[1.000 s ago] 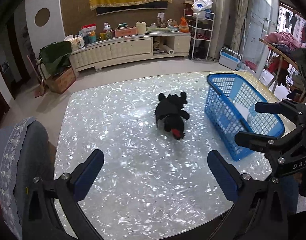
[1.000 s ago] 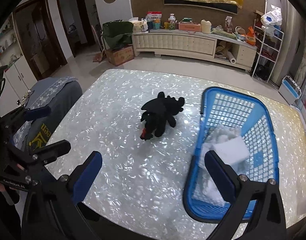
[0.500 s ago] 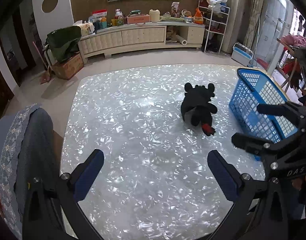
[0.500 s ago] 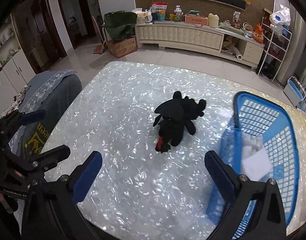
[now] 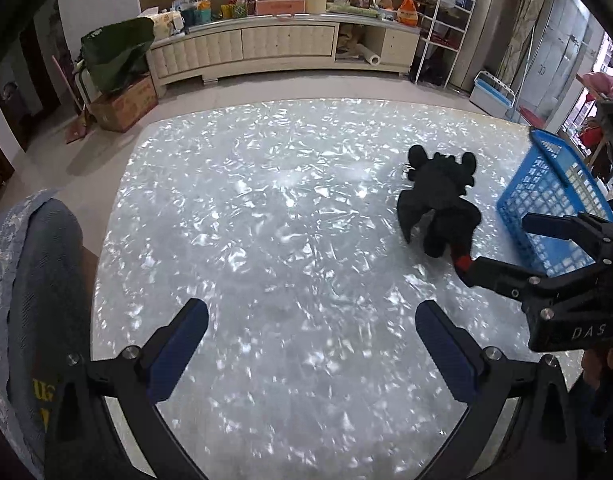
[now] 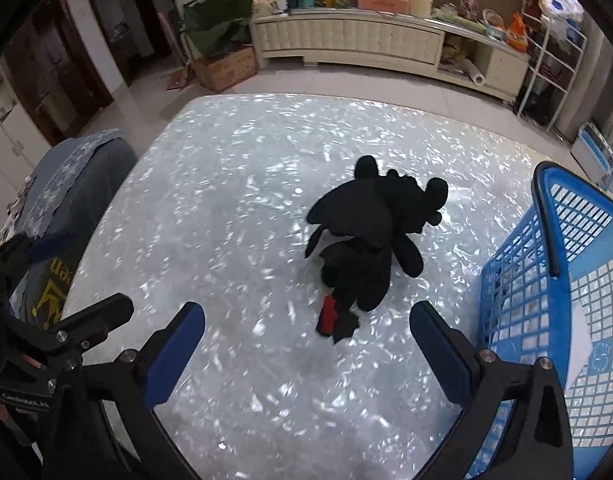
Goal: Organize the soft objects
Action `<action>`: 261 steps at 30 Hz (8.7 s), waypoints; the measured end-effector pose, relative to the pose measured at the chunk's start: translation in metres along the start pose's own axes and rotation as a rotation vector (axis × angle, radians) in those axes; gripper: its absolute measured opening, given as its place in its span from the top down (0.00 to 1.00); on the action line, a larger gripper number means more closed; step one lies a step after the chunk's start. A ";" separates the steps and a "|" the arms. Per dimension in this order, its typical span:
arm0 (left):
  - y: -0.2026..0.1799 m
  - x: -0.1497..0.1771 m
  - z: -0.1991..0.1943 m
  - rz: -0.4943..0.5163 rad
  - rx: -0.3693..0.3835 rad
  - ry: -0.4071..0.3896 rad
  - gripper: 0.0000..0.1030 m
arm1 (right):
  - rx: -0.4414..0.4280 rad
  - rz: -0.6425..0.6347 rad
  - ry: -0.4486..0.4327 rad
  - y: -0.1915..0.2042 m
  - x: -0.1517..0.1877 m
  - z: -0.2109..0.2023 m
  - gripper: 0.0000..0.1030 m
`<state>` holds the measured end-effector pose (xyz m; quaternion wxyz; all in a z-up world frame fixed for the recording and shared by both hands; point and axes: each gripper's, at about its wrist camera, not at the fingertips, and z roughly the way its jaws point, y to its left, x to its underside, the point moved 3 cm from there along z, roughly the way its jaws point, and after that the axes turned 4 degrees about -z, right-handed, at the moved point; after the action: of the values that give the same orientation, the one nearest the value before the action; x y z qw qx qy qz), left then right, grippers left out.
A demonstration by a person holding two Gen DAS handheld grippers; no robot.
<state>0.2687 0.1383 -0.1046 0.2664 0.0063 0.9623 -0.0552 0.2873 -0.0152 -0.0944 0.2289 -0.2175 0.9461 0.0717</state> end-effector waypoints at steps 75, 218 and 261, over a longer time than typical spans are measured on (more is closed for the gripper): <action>-0.108 0.036 -0.174 0.034 -0.006 -0.267 0.00 | -0.065 0.001 -0.340 -0.015 0.070 -0.171 0.50; -0.194 0.071 -0.223 0.064 0.113 -0.431 0.00 | 0.106 0.099 -0.488 -0.027 0.126 -0.249 0.00; -0.198 0.074 -0.228 0.079 0.101 -0.434 0.00 | 0.091 0.100 -0.495 -0.029 0.131 -0.251 0.00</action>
<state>0.0804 -0.0349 0.0718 0.4684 0.0451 0.8775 -0.0928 0.0946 -0.1495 0.0662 0.4592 -0.1360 0.8731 0.0914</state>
